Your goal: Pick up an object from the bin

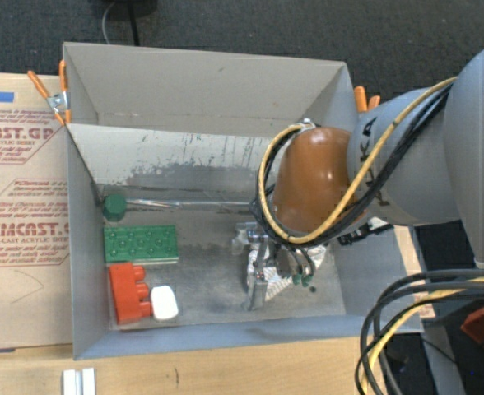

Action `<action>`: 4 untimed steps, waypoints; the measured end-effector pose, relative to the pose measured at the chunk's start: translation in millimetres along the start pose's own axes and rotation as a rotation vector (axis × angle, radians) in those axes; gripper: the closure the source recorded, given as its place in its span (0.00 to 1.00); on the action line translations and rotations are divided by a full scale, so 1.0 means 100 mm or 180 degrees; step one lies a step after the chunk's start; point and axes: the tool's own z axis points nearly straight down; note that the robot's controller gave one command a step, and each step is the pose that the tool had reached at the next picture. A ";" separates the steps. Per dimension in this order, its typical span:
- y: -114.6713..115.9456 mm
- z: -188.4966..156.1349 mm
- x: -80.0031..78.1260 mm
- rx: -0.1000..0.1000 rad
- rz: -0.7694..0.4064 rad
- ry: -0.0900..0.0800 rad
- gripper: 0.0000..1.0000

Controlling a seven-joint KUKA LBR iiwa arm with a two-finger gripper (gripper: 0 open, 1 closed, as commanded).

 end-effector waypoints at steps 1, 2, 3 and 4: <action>0.00 -0.04 -0.02 -0.0002 0.0001 -0.0024 0.00; -0.38 -0.07 -0.17 -0.0005 -0.0230 -0.0014 0.00; -0.58 -0.08 -0.56 0.0007 -0.0726 -0.0026 0.00; -0.98 0.13 -0.85 -0.0005 -0.0779 -0.0037 0.00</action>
Offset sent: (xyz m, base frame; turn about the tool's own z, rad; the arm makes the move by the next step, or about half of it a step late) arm 0.0320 -0.0845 0.0101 -0.1288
